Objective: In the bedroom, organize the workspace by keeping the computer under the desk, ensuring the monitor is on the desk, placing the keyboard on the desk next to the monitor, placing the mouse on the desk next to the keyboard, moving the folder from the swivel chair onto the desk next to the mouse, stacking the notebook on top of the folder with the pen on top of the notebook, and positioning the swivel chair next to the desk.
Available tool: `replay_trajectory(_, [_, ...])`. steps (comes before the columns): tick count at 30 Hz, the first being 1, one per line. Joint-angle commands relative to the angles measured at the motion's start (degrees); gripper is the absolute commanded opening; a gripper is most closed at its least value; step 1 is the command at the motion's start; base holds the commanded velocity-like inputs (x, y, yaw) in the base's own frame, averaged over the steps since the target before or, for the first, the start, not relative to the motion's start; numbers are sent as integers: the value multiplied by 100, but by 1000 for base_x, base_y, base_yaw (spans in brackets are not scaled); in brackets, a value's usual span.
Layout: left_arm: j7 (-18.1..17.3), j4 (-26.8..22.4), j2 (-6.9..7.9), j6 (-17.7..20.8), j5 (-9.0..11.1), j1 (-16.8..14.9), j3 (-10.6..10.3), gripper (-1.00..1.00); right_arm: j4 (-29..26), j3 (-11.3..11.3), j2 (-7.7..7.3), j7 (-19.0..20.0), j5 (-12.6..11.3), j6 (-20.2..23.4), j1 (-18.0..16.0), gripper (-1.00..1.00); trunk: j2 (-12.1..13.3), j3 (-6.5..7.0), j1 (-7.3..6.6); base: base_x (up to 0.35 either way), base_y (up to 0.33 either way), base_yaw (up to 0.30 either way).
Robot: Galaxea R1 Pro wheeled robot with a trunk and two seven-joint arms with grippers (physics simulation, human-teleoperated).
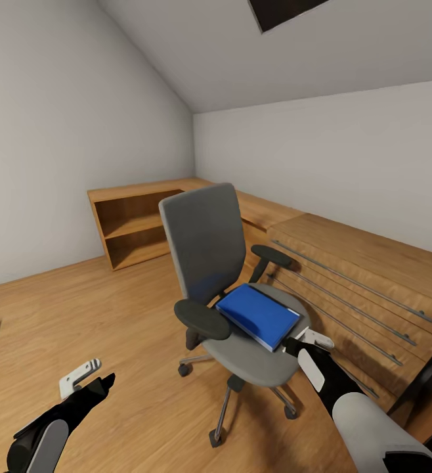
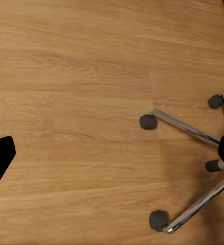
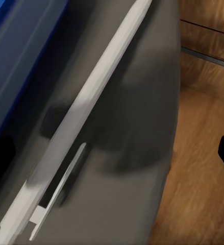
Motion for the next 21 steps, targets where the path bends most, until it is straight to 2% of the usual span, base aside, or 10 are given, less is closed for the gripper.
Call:
replay_trajectory(1, [53,-8,2,16,62,-3,-2,100,44,-1,-2,-25,-49,33,3,100,-1,-7,0,0,0,0])
replay_trajectory(21, [51,-8,2,20,80,-3,-2,100,33,-1,-7,-25,-32,182,3,100,-1,-7,0,0,0,0])
